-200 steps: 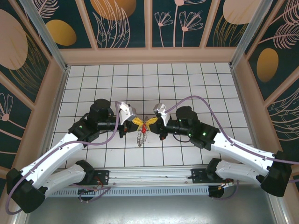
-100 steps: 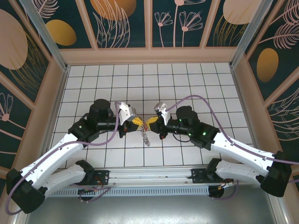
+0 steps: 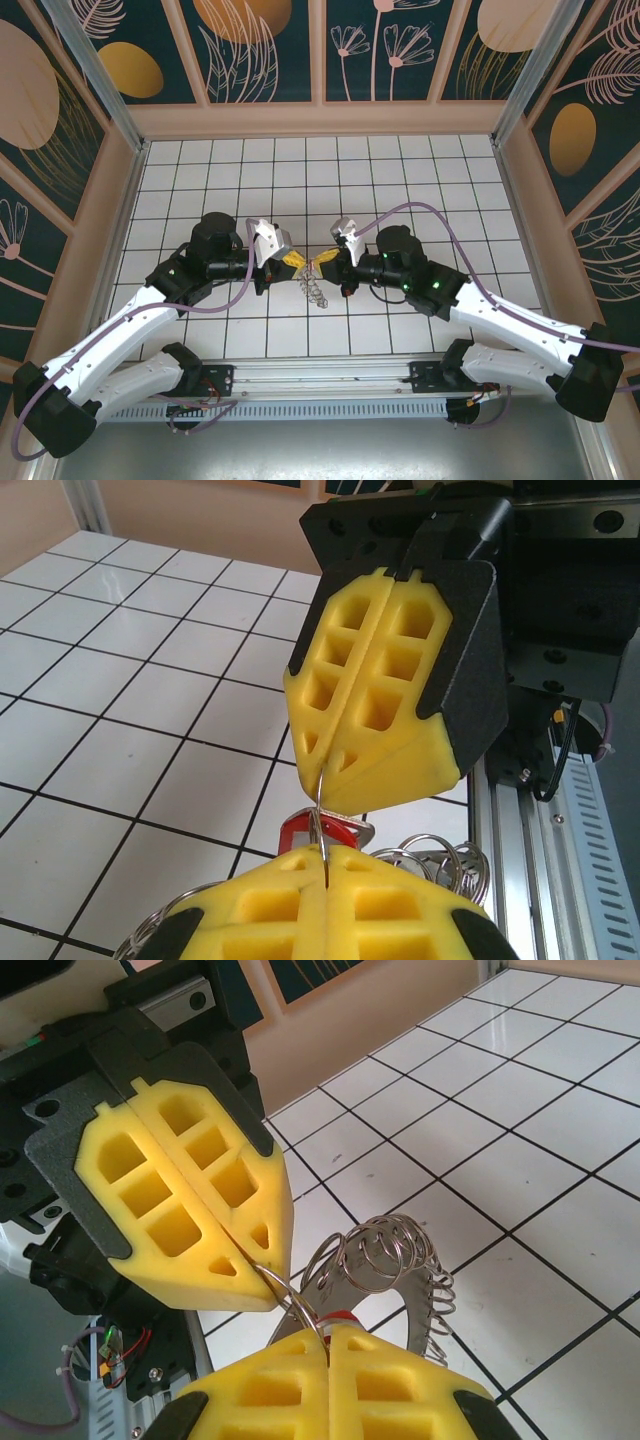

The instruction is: Put the keys on the keyring

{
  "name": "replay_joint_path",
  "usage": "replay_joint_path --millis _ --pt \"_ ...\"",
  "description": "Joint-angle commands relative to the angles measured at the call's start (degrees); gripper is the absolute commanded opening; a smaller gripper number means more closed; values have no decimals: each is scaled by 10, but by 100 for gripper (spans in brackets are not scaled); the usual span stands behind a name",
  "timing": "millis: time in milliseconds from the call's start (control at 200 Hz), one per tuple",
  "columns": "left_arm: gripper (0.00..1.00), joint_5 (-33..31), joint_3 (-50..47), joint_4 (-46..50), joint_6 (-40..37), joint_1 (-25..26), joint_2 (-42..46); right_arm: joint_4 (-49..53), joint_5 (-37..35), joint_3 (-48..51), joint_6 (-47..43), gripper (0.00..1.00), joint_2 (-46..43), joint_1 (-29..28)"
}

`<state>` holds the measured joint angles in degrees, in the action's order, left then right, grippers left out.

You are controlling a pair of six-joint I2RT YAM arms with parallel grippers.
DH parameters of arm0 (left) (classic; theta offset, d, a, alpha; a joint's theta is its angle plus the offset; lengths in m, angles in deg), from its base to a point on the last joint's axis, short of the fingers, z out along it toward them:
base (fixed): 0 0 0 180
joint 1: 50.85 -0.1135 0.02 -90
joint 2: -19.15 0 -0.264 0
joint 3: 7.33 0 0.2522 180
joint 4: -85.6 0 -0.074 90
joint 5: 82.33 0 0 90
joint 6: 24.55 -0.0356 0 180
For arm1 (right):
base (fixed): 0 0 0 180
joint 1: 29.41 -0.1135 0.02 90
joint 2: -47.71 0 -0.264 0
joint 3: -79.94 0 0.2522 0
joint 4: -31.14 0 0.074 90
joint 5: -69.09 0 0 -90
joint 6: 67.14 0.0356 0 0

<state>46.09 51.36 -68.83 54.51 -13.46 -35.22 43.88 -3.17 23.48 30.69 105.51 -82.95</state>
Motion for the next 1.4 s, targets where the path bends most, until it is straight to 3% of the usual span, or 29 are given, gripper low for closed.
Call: replay_joint_path --millis 0,791,1391 --pt "0 21 10 -8 -15 -1 14 10 -16 -11 4 0 8 15" --pt "0 -41 7 -8 -25 0 16 10 34 -42 73 0 37 18" --pt "0 -42 5 -12 -26 0 24 48 51 -62 128 0 63 50"
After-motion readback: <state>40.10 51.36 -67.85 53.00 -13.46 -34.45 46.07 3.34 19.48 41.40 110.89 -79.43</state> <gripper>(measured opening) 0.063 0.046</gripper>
